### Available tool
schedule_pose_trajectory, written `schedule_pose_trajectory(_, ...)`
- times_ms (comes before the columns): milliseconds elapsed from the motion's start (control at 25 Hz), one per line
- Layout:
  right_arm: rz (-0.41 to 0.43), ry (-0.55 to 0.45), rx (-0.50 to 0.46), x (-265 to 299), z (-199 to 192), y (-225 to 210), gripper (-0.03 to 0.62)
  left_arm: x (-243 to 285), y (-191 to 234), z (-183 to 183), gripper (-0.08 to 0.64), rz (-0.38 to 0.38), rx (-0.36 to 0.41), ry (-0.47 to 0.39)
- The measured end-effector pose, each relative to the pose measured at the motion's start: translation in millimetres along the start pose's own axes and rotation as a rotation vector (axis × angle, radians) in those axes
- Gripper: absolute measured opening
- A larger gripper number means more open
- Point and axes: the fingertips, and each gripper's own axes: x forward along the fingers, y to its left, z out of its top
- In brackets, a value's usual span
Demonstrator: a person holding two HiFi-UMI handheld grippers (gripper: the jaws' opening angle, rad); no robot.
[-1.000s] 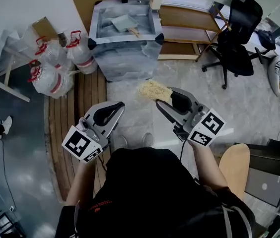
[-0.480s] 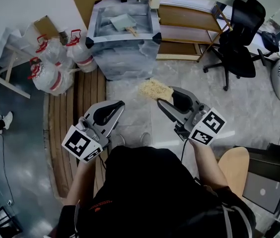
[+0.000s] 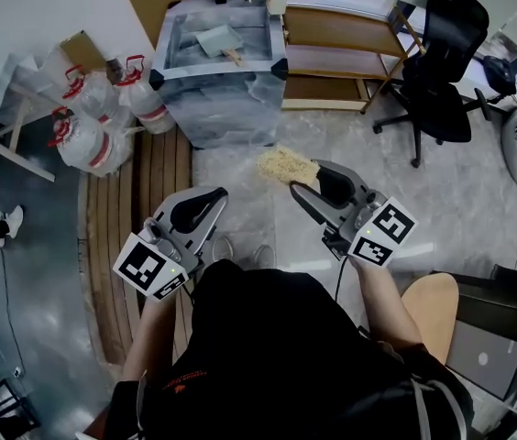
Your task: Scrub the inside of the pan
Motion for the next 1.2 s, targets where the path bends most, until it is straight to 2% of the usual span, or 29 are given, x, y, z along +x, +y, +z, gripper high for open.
schedule_pose_trajectory(320, 0.001, 0.007, 0.005, 2, 6, -23, 0.189, 19, 14, 5, 0.025, 0.011, 0.010, 0.003)
schedule_pose_trajectory(720, -0.022, 0.011, 0.024, 21, 8, -68, 0.189, 47, 57, -1, 0.025, 0.010, 0.006, 0.001)
schedule_pose_trajectory(1000, -0.029, 0.034, 0.038, 65, 3, -106, 0.189, 62, 114, -13, 0.025, 0.008, -0.037, -0.006)
schedule_pose_trajectory(1200, -0.038, 0.056, 0.058, 127, 4, -143, 0.189, 72, 186, -20, 0.025, 0.007, -0.066, 0.003)
